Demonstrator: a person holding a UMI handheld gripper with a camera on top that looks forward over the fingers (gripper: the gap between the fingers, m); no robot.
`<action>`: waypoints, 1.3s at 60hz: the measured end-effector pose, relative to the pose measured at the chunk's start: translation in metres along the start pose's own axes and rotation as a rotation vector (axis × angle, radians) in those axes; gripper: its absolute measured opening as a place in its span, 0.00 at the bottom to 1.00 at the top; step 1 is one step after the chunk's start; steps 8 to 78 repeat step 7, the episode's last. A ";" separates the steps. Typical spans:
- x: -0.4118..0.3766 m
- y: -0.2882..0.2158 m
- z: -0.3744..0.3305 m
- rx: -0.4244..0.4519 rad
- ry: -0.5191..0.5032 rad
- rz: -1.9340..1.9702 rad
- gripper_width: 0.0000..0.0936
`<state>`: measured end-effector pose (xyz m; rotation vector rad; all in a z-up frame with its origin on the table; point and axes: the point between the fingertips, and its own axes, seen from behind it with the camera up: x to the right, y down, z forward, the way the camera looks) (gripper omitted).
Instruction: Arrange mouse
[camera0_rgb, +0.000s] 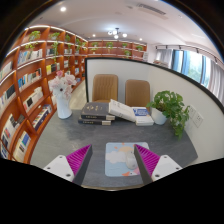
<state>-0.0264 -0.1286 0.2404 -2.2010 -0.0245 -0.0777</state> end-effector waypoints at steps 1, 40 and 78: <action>-0.001 0.001 -0.001 0.000 -0.001 -0.002 0.90; -0.010 0.004 -0.009 0.006 -0.004 -0.006 0.90; -0.010 0.004 -0.009 0.006 -0.004 -0.006 0.90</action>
